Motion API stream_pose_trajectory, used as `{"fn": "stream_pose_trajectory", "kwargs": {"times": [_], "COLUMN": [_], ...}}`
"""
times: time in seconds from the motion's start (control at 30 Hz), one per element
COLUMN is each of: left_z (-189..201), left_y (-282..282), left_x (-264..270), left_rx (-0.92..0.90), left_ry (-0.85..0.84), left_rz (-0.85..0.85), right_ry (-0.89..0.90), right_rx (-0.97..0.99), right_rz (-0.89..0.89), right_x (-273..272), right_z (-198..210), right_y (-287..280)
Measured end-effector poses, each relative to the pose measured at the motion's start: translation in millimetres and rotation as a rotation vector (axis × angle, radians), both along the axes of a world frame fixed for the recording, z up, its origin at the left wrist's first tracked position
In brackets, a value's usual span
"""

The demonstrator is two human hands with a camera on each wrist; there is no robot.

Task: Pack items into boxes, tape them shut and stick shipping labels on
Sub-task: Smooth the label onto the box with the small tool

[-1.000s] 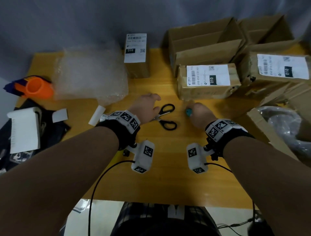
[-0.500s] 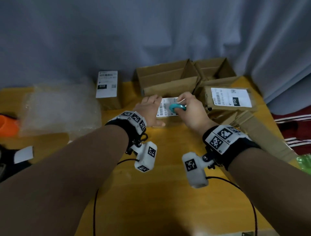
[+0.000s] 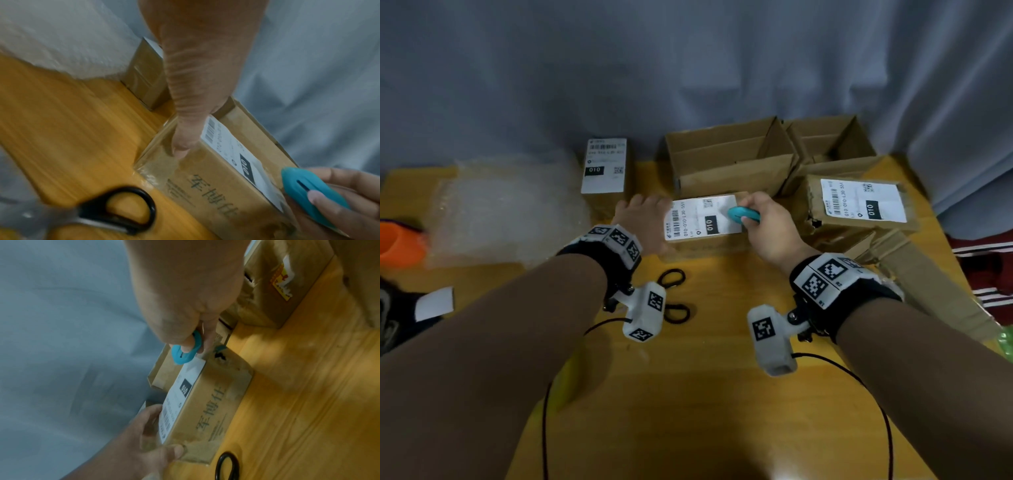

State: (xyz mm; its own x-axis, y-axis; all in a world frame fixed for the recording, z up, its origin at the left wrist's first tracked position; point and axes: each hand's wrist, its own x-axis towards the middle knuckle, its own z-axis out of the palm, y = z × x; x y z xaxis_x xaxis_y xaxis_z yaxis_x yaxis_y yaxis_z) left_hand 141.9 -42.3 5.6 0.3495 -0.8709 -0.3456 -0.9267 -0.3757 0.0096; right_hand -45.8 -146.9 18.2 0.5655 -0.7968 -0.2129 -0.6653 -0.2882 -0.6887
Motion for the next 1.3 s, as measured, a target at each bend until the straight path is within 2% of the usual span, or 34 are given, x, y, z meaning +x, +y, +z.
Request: {"fn": "stream_pose_trajectory", "kwargs": {"times": [0.13, 0.33, 0.43, 0.53, 0.67, 0.8, 0.87, 1.03, 1.3], "left_z": [2.8, -3.7, -3.1, -5.0, -9.2, -18.0, -23.0, -25.7, -26.4], "left_y": [33.1, 84.0, 104.1, 119.9, 135.6, 148.0, 149.6, 145.4, 144.5], "left_x": [18.0, 11.3, 12.9, 24.5, 41.9, 47.2, 49.4, 55.7, 61.2], "left_rx": [0.049, -0.003, -0.018, -0.037, -0.102, -0.204, -0.2, -0.188, -0.142], "left_ry": [0.078, 0.237, 0.338, 0.345, 0.374, 0.643, 0.741, 0.735, 0.766], "left_rz": [0.013, 0.009, 0.054, 0.06, 0.178, 0.374, 0.389, 0.322, 0.3], "right_ry": [0.018, 0.012, 0.052, 0.091, 0.121, 0.207, 0.242, 0.277, 0.395], "right_rx": [-0.001, 0.073, 0.03, 0.023, -0.024, -0.102, -0.156, -0.206, -0.348], "right_rz": [0.105, 0.289, 0.375, 0.441, 0.505, 0.518, 0.513, 0.479, 0.607], "right_x": [12.1, 39.9, 57.9, 73.2, 87.0, 96.5, 99.2, 106.0, 128.1], "right_z": [0.2, -3.7, -7.4, -6.3, -3.9, -2.6, -2.5, -1.9, 7.7], "right_y": [14.9, 59.0, 82.3, 101.4, 115.9, 128.5, 132.8, 140.2, 147.0]}}
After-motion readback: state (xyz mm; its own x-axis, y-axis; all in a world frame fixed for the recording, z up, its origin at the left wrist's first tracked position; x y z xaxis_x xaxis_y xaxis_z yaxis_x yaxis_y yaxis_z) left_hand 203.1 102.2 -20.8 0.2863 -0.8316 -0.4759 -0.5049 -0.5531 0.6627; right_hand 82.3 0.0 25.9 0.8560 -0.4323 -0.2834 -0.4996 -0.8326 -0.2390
